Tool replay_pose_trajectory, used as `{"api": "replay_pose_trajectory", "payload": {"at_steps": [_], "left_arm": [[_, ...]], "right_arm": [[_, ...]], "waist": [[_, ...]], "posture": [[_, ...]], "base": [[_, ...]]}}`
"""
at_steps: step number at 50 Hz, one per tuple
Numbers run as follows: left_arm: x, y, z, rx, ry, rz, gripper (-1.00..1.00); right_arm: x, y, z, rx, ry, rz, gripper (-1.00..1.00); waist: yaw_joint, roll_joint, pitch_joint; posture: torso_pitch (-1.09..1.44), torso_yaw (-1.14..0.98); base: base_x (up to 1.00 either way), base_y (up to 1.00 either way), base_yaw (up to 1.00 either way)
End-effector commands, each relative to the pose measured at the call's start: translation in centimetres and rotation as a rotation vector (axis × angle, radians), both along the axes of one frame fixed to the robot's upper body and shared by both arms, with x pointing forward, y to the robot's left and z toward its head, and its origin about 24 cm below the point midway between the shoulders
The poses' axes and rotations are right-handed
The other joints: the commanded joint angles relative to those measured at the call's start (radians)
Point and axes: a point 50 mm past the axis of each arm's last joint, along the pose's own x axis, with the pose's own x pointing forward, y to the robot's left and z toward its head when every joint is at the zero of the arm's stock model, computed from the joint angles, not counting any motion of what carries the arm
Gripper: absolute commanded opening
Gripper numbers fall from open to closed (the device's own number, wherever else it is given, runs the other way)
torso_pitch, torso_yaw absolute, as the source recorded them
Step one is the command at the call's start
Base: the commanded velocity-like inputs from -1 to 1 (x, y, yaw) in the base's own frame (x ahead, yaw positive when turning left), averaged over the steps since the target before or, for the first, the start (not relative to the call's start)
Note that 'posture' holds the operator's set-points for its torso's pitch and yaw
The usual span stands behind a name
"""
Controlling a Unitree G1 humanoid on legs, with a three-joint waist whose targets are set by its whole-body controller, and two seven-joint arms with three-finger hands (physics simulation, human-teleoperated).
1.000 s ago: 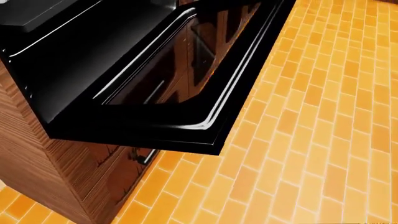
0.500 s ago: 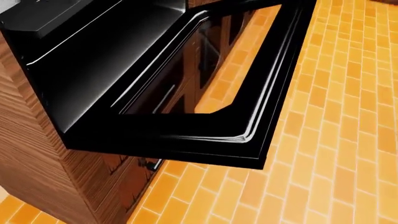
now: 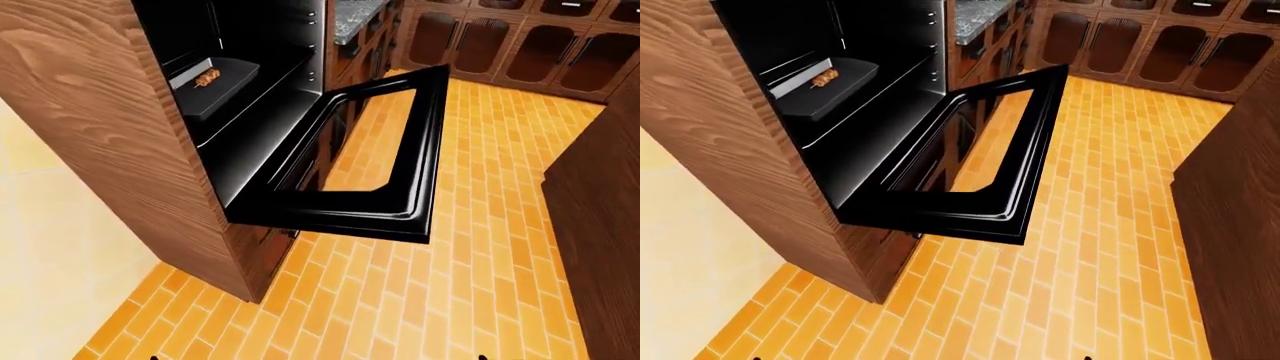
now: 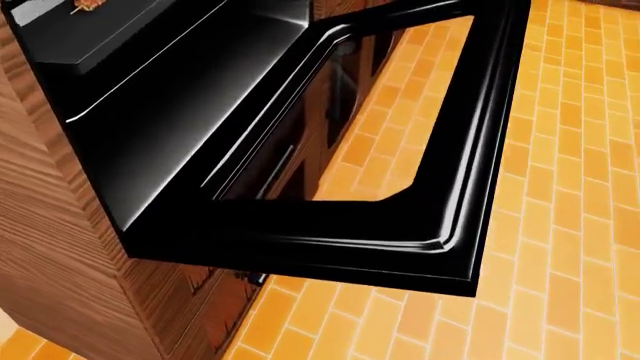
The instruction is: Close the oven door.
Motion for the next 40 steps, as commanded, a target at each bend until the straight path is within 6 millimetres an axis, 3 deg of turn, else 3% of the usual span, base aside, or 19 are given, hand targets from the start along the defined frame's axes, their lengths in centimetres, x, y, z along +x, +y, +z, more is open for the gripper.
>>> {"api": "replay_pose_trajectory", "payload": {"at_steps": [1,2,3,4,7,11,14,16,17,18,19,24,28,30,31,32,35,40], "left_arm": [[0.89,0.45,0.56,0.024,-0.047,-0.006,1.00],[0.90,0.46,0.57,0.024,-0.047,-0.005,1.00],[0.87,0.44,0.56,0.024,-0.047,-0.006,1.00],[0.86,0.44,0.55,0.024,-0.047,-0.006,1.00],[0.88,0.45,0.56,0.024,-0.047,-0.005,1.00],[0.81,0.43,0.55,0.025,-0.047,-0.006,1.00],[0.83,0.44,0.55,0.024,-0.047,-0.006,1.00],[0.86,0.45,0.56,0.024,-0.047,-0.005,1.00],[0.87,0.46,0.56,0.024,-0.047,-0.005,1.00],[0.88,0.46,0.56,0.024,-0.047,-0.005,1.00],[0.89,0.46,0.56,0.024,-0.047,-0.005,1.00],[0.89,0.46,0.56,0.024,-0.046,-0.005,1.00],[0.90,0.46,0.56,0.024,-0.047,-0.005,1.00],[0.91,0.46,0.56,0.024,-0.047,-0.005,1.00],[0.92,0.46,0.56,0.024,-0.047,-0.004,1.00],[0.90,0.45,0.56,0.024,-0.047,-0.004,1.00],[0.88,0.43,0.55,0.023,-0.047,-0.004,1.00],[0.89,0.45,0.56,0.023,-0.047,-0.004,1.00]], "right_arm": [[0.42,-0.80,0.46,-0.027,-0.027,-0.004,1.00],[0.42,-0.80,0.46,-0.027,-0.027,-0.004,1.00],[0.41,-0.80,0.45,-0.027,-0.027,-0.004,1.00],[0.42,-0.80,0.45,-0.027,-0.027,-0.004,1.00],[0.41,-0.80,0.45,-0.027,-0.026,-0.004,1.00],[0.41,-0.79,0.44,-0.026,-0.025,-0.004,1.00],[0.40,-0.79,0.44,-0.027,-0.025,-0.003,1.00],[0.40,-0.80,0.44,-0.027,-0.025,-0.004,1.00],[0.40,-0.80,0.44,-0.027,-0.025,-0.004,1.00],[0.40,-0.80,0.44,-0.027,-0.025,-0.004,1.00],[0.40,-0.80,0.44,-0.027,-0.025,-0.004,1.00],[0.40,-0.80,0.44,-0.026,-0.025,-0.005,1.00],[0.40,-0.80,0.44,-0.026,-0.025,-0.005,1.00],[0.40,-0.79,0.44,-0.026,-0.025,-0.004,1.00],[0.40,-0.79,0.44,-0.026,-0.025,-0.004,1.00],[0.40,-0.79,0.44,-0.026,-0.025,-0.004,1.00],[0.40,-0.79,0.44,-0.025,-0.025,-0.003,1.00],[0.40,-0.79,0.44,-0.026,-0.024,-0.004,1.00]], "waist": [[-0.005,-0.018,-0.013],[-0.009,-0.032,-0.011],[-0.016,0.018,-0.005],[-0.009,0.007,-0.004],[-0.016,0.018,-0.010],[-0.015,0.058,0.002],[-0.018,0.111,0.002],[-0.014,0.177,-0.016],[-0.005,0.115,-0.002],[-0.008,0.133,0.000],[-0.003,0.132,0.004],[-0.002,0.096,0.002],[-0.001,0.033,0.000],[-0.008,-0.032,-0.020],[-0.017,0.029,-0.008],[-0.014,0.016,-0.006],[-0.020,0.025,-0.009],[-0.017,0.080,0.002]], "posture": [[0.00,0.00],[0.00,0.00],[0.00,0.00],[0.00,0.00],[0.00,0.00],[0.00,0.00],[0.00,0.00],[0.00,0.00],[0.00,0.00],[0.00,0.00],[0.00,0.00],[0.00,0.00],[0.00,0.00],[0.00,0.00],[0.00,0.00],[0.00,0.00],[0.00,0.00],[0.00,0.00]], "base": [[0.11,0.02,0.00],[0.10,0.02,0.00],[0.11,0.02,0.00],[0.10,0.02,0.00],[0.10,0.03,0.00],[0.10,0.03,0.00],[0.10,0.03,0.00],[0.10,0.02,0.00],[0.11,0.02,0.00],[0.11,0.02,0.00],[0.09,0.02,0.00],[0.10,0.03,0.00],[0.11,0.03,0.00],[0.10,0.02,0.00],[0.11,0.02,0.00],[0.11,0.02,0.00],[0.10,0.03,0.00],[0.10,0.03,0.00]]}}
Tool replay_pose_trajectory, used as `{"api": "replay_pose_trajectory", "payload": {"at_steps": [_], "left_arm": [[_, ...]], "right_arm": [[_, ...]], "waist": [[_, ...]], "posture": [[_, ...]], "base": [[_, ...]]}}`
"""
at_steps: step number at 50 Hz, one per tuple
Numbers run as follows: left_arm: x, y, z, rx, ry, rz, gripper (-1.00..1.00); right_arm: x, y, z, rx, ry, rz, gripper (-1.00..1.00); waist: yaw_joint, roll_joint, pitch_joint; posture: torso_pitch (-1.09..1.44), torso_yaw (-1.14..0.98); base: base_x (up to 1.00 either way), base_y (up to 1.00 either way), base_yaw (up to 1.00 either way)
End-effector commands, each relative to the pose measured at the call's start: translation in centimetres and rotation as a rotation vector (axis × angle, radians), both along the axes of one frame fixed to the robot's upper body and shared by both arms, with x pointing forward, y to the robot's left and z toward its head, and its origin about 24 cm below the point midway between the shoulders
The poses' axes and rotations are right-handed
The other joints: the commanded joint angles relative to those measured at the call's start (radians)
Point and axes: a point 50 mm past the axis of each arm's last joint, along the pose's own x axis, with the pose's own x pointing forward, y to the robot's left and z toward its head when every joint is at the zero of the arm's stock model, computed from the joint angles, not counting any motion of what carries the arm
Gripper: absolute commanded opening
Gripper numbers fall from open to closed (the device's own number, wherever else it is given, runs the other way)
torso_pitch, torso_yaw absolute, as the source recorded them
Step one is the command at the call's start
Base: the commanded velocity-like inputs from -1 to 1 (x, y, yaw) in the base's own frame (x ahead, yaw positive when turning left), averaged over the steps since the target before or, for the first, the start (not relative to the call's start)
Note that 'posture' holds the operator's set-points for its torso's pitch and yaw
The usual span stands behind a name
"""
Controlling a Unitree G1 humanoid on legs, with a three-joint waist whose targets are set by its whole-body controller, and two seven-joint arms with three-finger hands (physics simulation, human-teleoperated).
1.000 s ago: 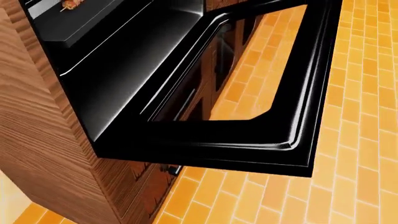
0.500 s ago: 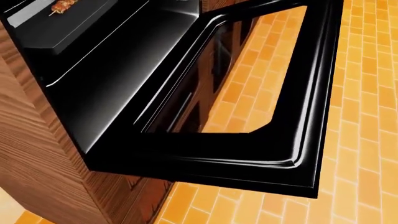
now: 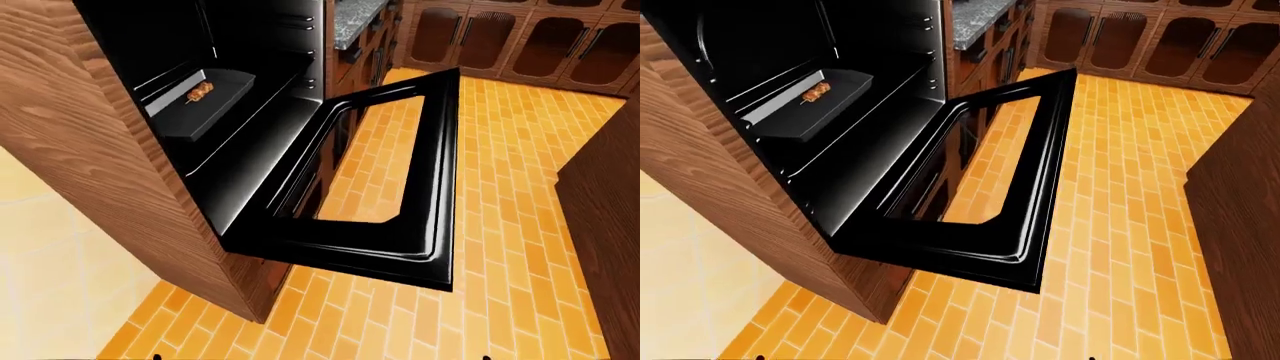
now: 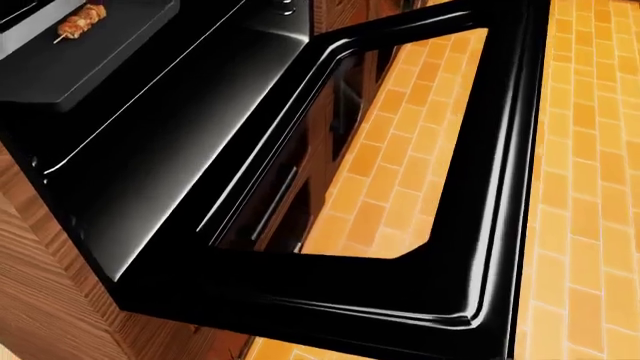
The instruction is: Close the oven door.
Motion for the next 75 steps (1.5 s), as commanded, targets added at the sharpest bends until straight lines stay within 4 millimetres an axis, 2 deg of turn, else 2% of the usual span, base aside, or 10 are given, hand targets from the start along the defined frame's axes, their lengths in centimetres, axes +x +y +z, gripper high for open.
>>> {"api": "replay_pose_trajectory", "payload": {"at_steps": [1,3,5,9,17,38,53,54,62,75], "left_arm": [[0.6,0.8,0.6,0.033,-0.041,0.005,1.00],[0.6,0.8,0.6,0.032,-0.042,0.006,1.00],[0.6,0.8,0.6,0.032,-0.042,0.006,1.00],[0.6,0.8,0.6,0.033,-0.041,0.006,1.00],[0.6,0.8,0.6,0.028,-0.043,0.008,1.00],[0.9,0.7,0.7,-0.013,-0.066,0.002,1.00],[0.8,0.6,0.7,-0.018,-0.070,0.003,1.00],[0.8,0.6,0.7,-0.018,-0.071,0.002,1.00],[1.0,0.4,0.7,-0.043,-0.096,-0.033,1.00],[1.1,0.4,0.7,-0.051,-0.094,-0.031,1.00]], "right_arm": [[0.5,-0.3,0.3,-0.013,-0.027,0.005,1.00],[0.5,-0.3,0.3,-0.016,-0.026,0.002,1.00],[0.5,-0.3,0.3,-0.017,-0.030,0.001,1.00],[0.5,-0.3,0.3,-0.022,-0.033,-0.006,1.00],[0.4,-0.4,0.3,-0.015,-0.035,-0.048,1.00],[0.0,-0.8,0.2,0.034,-0.075,-0.229,1.00],[0.0,-1.1,0.5,0.117,-0.207,-0.423,1.00],[3.0,-2.5,1.9,0.061,-0.282,-0.353,1.00],[2.9,-2.2,1.5,0.129,-0.261,-0.434,1.00],[3.6,-2.3,1.7,0.187,-0.297,-0.435,1.00]], "waist": [[0.001,0.009,-0.005],[-0.001,0.063,-0.001],[-0.015,0.032,-0.005],[-0.013,0.001,-0.007],[-0.012,-0.014,-0.015],[-0.001,-0.029,0.001],[0.002,-0.035,-0.005],[0.002,-0.035,-0.006],[0.002,-0.038,-0.012],[0.003,-0.037,0.057]], "posture": [[0.00,0.00],[0.00,0.00],[0.00,0.00],[0.00,0.00],[0.00,0.00],[0.00,0.00],[0.00,0.00],[0.00,0.00],[0.01,0.00],[0.14,0.00]], "base": [[0.10,0.04,0.00],[0.05,0.02,0.00],[0.00,0.00,0.00],[0.00,0.00,0.00],[0.00,0.00,0.00],[0.00,0.00,0.00],[0.00,0.00,0.00],[0.00,0.00,0.00],[0.00,0.00,0.00],[0.00,0.00,0.00]]}}
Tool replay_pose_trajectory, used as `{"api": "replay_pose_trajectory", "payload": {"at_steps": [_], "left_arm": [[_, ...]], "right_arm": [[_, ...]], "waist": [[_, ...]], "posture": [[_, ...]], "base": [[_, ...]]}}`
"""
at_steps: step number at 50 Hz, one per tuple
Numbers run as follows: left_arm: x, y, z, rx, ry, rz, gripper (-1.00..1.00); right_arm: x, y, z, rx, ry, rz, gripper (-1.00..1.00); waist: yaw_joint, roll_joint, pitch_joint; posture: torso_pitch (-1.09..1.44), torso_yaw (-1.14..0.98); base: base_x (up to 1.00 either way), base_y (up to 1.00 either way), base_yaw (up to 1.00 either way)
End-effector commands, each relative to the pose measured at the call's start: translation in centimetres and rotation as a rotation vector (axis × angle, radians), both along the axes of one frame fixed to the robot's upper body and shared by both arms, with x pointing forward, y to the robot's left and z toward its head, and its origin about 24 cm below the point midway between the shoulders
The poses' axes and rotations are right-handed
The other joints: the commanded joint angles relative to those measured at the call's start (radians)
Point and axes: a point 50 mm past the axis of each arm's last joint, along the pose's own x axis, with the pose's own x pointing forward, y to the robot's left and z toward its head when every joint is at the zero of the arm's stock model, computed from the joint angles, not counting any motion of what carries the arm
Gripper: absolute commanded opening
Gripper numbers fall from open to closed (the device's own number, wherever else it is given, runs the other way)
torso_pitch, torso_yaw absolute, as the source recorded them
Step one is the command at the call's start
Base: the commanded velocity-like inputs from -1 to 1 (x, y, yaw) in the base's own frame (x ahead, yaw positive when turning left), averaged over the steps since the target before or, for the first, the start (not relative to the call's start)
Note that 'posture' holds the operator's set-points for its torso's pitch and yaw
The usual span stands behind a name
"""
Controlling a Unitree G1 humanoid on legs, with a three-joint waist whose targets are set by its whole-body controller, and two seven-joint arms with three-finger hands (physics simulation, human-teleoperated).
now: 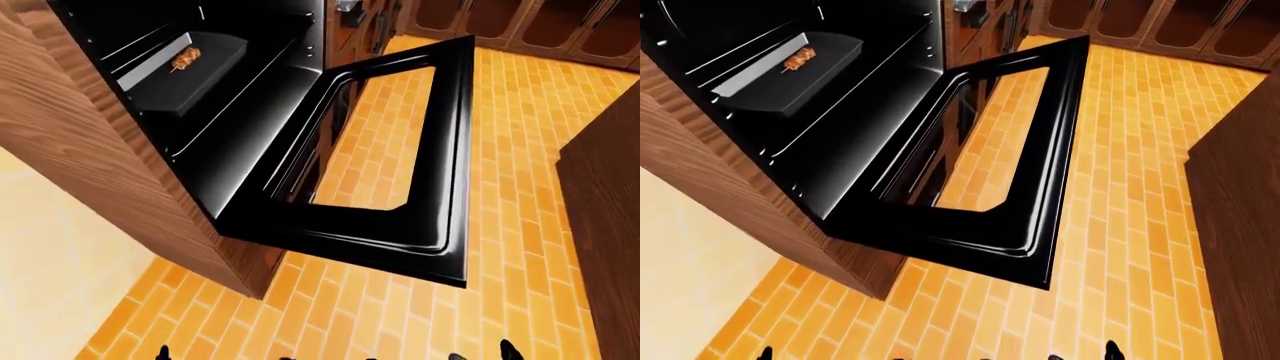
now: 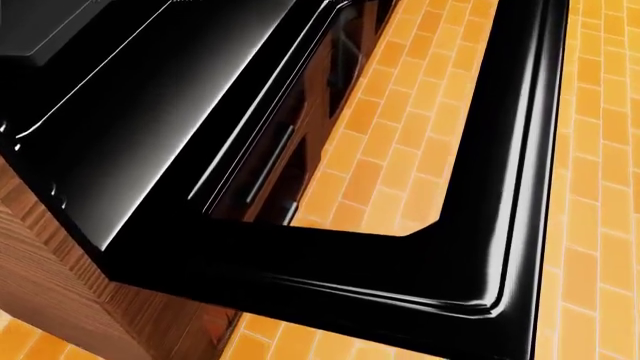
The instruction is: Close the oven door.
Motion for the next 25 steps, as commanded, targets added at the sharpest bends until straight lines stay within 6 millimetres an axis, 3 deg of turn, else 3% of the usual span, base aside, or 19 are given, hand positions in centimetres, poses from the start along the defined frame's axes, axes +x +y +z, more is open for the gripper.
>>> {"api": "replay_pose_trajectory", "payload": {"at_steps": [1,15,25], "left_arm": [[0.4,0.6,0.5,0.025,-0.032,0.005,1.00],[0.1,0.5,0.5,0.031,-0.045,0.011,1.00],[0.2,0.7,0.6,0.026,-0.051,0.022,1.00]], "right_arm": [[0.5,-0.8,0.6,-0.039,-0.039,-0.001,1.00],[1.0,-1.1,1.0,-0.050,-0.067,-0.003,1.00],[2.3,-1.2,1.5,-0.003,-0.148,-0.039,1.00]], "waist": [[0.000,0.000,-0.006],[-0.003,-0.001,0.077],[-0.006,-0.004,0.096]], "posture": [[0.15,0.00],[0.28,0.00],[0.28,0.00]], "base": [[0.00,0.00,0.00],[0.00,0.00,0.00],[0.00,0.00,0.00]]}}
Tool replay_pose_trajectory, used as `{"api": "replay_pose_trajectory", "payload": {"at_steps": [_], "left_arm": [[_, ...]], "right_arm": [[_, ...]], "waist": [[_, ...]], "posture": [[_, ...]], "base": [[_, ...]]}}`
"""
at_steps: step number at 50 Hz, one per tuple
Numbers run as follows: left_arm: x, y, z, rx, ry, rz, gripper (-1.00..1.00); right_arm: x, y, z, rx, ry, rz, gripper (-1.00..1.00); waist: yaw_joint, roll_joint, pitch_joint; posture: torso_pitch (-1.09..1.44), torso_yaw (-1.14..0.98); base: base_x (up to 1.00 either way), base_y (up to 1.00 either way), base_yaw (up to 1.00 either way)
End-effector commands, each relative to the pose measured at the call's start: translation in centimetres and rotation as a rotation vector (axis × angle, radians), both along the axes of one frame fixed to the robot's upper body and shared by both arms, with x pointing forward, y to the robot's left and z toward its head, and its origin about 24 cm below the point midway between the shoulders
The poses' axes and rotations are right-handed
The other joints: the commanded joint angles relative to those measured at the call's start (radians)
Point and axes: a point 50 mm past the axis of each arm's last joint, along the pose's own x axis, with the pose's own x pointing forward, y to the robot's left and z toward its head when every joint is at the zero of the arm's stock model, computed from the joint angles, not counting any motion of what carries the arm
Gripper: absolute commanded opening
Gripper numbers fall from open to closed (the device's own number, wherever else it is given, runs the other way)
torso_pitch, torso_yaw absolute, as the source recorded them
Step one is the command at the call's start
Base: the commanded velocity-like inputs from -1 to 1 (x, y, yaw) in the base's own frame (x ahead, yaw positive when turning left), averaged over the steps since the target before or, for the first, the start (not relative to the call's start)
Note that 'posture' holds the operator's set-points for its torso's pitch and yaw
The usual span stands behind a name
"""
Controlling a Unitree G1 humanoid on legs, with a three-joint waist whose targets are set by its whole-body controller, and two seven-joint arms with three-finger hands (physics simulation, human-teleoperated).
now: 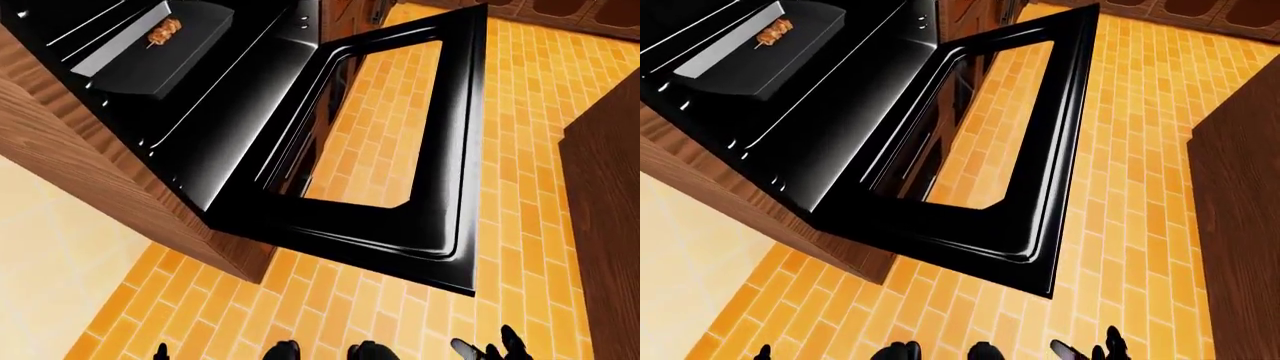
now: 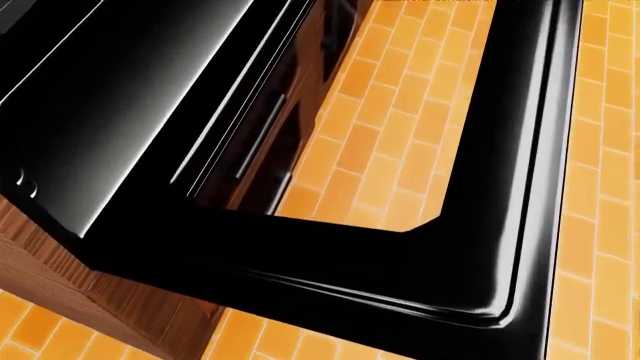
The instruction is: Close the oven door.
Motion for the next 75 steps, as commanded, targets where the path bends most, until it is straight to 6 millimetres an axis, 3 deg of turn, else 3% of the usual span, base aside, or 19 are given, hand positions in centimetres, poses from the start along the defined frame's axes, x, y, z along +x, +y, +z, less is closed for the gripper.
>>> {"api": "replay_pose_trajectory", "payload": {"at_steps": [1,12,29,41,52,75], "left_arm": [[0.1,0.7,0.4,0.023,-0.022,0.012,1.00],[0.3,0.8,0.4,0.034,-0.007,0.016,1.00],[0.1,0.7,0.3,0.039,0.006,0.027,1.00],[0.0,0.7,0.2,0.041,0.008,0.027,1.00],[0.1,0.7,0.3,0.038,0.007,0.030,1.00],[-0.2,0.7,0.1,0.039,0.020,0.029,1.00]], "right_arm": [[0.7,-0.9,0.8,-0.015,-0.055,-0.013,1.00],[2.9,-1.2,1.8,-0.017,-0.131,-0.006,1.00],[8.6,-2.2,5.6,-0.049,-0.304,0.066,1.00],[12.5,-1.6,8.0,-0.067,-0.365,0.158,1.00],[16.4,0.7,10.1,-0.066,-0.405,0.270,1.00],[22.0,5.7,14.7,-0.014,-0.559,0.457,1.00]], "waist": [[0.001,0.000,-0.017],[0.000,-0.002,-0.016],[-0.002,-0.002,-0.019],[-0.002,-0.003,-0.025],[-0.003,0.002,-0.028],[-0.004,0.017,-0.037]], "posture": [[0.28,0.00],[0.28,0.00],[0.28,0.00],[0.28,0.00],[0.28,0.00],[0.28,0.00]], "base": [[0.00,0.00,0.00],[0.00,0.00,0.00],[0.00,0.00,0.00],[0.00,0.00,0.00],[0.00,0.00,0.00],[0.00,0.00,0.00]]}}
